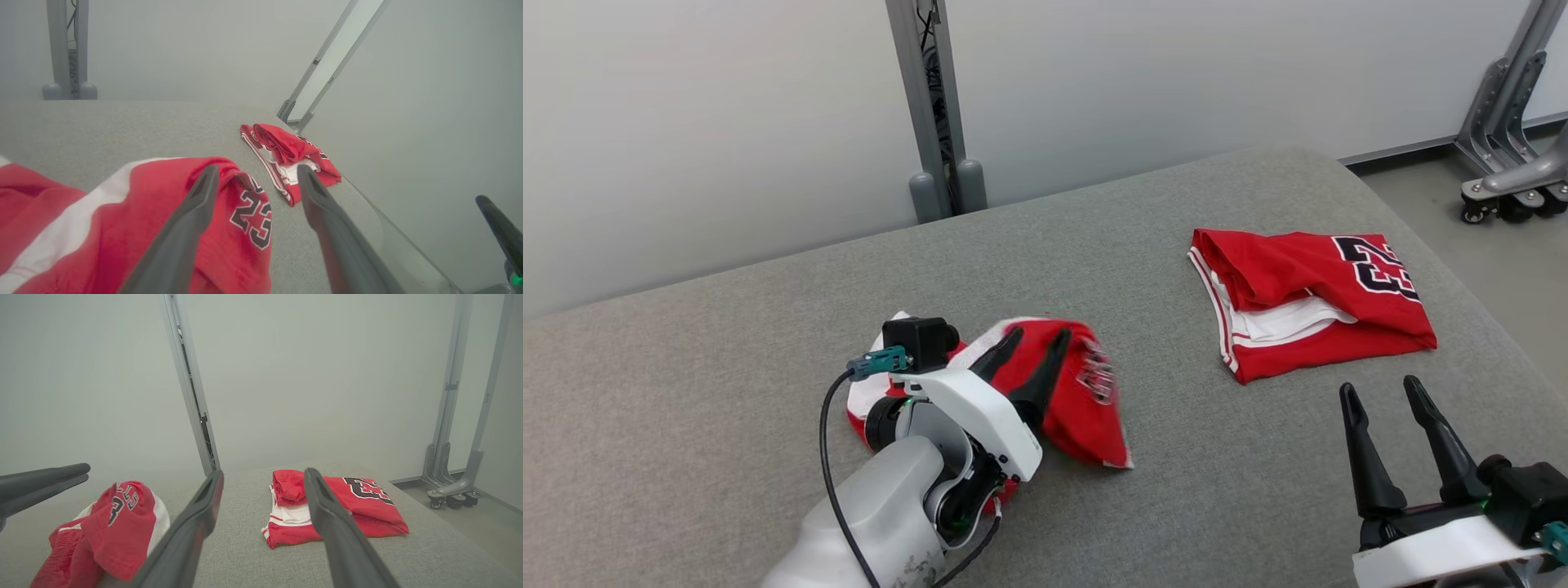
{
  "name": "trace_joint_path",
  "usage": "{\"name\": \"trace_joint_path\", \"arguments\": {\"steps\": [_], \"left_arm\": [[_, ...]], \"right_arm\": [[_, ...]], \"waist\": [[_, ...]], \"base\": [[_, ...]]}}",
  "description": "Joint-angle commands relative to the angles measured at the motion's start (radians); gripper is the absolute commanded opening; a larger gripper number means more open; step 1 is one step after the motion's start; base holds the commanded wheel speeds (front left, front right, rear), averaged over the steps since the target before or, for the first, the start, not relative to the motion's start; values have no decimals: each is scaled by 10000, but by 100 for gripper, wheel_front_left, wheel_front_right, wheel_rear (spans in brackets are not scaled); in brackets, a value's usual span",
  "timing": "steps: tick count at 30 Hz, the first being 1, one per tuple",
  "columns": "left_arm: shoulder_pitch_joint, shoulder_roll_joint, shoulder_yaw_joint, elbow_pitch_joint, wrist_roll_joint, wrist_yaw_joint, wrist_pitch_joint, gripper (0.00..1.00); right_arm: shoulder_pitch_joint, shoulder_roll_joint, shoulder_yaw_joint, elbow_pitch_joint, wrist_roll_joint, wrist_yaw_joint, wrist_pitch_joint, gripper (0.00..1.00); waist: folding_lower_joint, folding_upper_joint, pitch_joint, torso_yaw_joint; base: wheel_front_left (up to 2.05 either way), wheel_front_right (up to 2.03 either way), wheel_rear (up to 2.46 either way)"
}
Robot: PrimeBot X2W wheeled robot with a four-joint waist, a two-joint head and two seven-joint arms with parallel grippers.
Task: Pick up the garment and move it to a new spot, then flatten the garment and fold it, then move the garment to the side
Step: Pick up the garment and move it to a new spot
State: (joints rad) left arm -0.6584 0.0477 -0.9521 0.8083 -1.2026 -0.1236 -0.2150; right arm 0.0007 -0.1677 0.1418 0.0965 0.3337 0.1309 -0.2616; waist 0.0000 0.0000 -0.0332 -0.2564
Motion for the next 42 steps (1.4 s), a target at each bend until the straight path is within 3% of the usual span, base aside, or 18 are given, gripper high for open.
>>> {"name": "trace_joint_path", "arguments": {"steps": [1, 8, 14, 20, 27, 30, 35, 42], "left_arm": [[-195, 58, -97, 20, -90, -57, -112, 100], [-274, 88, -376, 181, 227, -67, -419, 100], [12, 560, -125, -46, 791, 37, -490, 100], [940, 1496, 1124, -1423, 2084, 738, -498, 100], [2981, 2405, 3237, -3948, 3983, 1937, -501, 100], [4120, 2462, 4316, -5029, 4679, 2273, -502, 100], [5708, 2237, 5606, -6102, 5641, 2457, -502, 100], [7319, 1716, 6692, -6616, 7070, 2202, -503, 100]], "right_arm": [[70, -30, -24, -1, -7, 2, -51, 100], [263, 84, -186, -65, -84, 2, -51, 100], [434, 96, -274, -121, -106, 2, -53, 100], [575, 98, -319, -173, -73, 2, -51, 100], [854, 38, -473, -85, 55, 2, -53, 100], [930, 32, -474, -73, 72, 2, -53, 100], [1002, 19, -396, -93, 84, 2, -53, 100], [1024, -86, -59, -130, 134, 2, -53, 100]], "waist": [[0, 0, -49, 143], [0, 0, -283, 734], [0, 0, -376, 1063], [0, 0, -457, 1186], [0, 0, -522, 1193], [0, 0, -534, 1157], [0, 0, -548, 1107], [0, 0, -585, 1160]], "base": [[0, 0, 0], [0, 0, 0], [0, 0, 0], [0, 0, 0], [0, 0, 0], [0, 0, 0], [0, 0, 0], [0, 0, 0]]}}
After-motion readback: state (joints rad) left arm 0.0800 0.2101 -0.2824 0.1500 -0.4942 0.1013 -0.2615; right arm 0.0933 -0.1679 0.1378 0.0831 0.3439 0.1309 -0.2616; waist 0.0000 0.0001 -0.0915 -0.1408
